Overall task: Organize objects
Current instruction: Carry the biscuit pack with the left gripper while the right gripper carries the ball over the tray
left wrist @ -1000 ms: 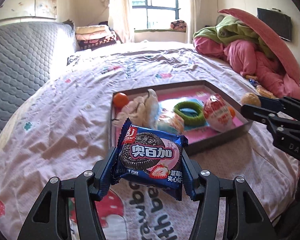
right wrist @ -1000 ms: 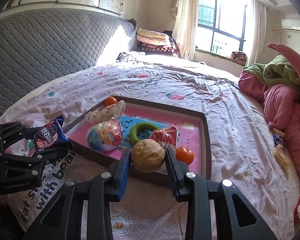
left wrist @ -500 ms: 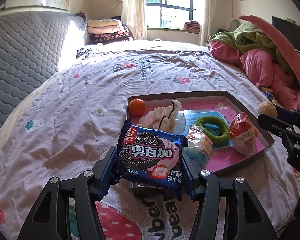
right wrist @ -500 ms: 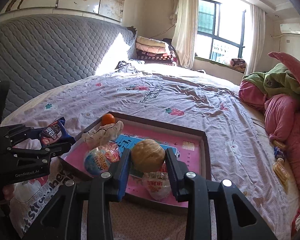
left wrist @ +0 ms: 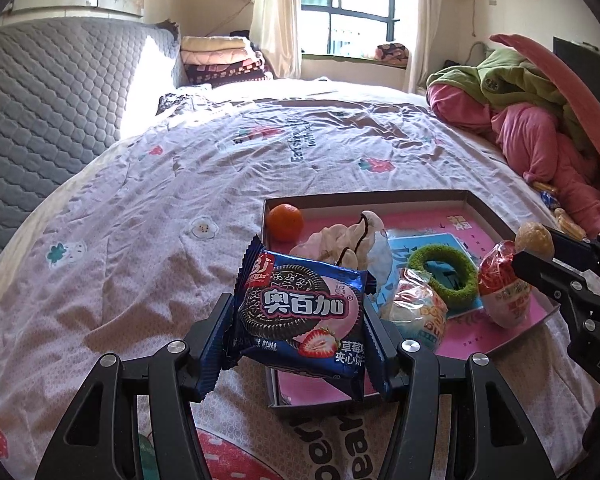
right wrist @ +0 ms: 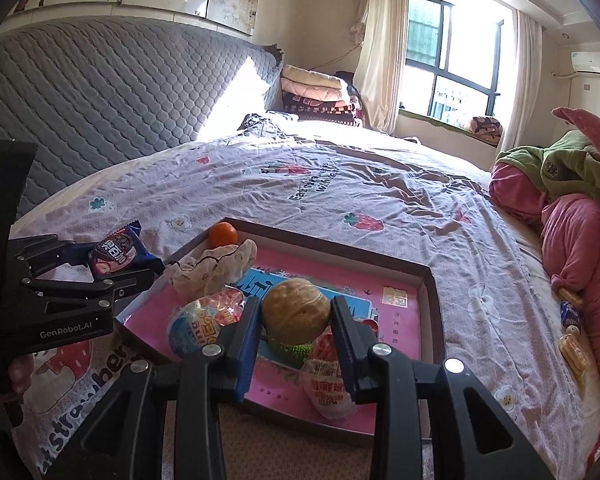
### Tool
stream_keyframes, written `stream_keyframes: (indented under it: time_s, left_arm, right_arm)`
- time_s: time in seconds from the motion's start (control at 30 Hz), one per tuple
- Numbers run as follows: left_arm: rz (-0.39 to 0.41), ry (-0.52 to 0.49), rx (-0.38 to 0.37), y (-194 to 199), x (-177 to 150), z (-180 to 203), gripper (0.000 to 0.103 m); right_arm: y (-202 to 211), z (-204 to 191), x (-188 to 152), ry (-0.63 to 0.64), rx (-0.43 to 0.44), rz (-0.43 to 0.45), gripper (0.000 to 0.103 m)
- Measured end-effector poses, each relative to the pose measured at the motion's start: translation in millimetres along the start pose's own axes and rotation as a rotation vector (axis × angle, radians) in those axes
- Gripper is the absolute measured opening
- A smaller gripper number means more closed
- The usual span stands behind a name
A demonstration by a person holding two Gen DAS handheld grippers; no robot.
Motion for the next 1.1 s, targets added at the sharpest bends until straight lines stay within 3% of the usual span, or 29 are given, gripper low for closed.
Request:
stream_keyframes:
  time_s: [0.53, 1.1]
  left_arm:
    - [-0.056, -0.028, -0.005, -33, -13, 4, 0.060]
    - [-0.052, -0.050, 0.006, -36, -19, 8, 0.060]
  right_arm:
    - [-33, -10, -19, 0.019, 0.034, -0.066, 0.035]
    - [-46, -24, -34, 0.040, 0.090, -0.114, 0.035]
Point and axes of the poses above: each gripper's, at about its wrist camera, not at the fingertips, and y roughly against the way its jaws point, z to its right, x to its top, the point moved 7 cm from there along -y, roughly the way its jaws point, and after that the axes turned 7 degrees about y, right-handed, at the moved point
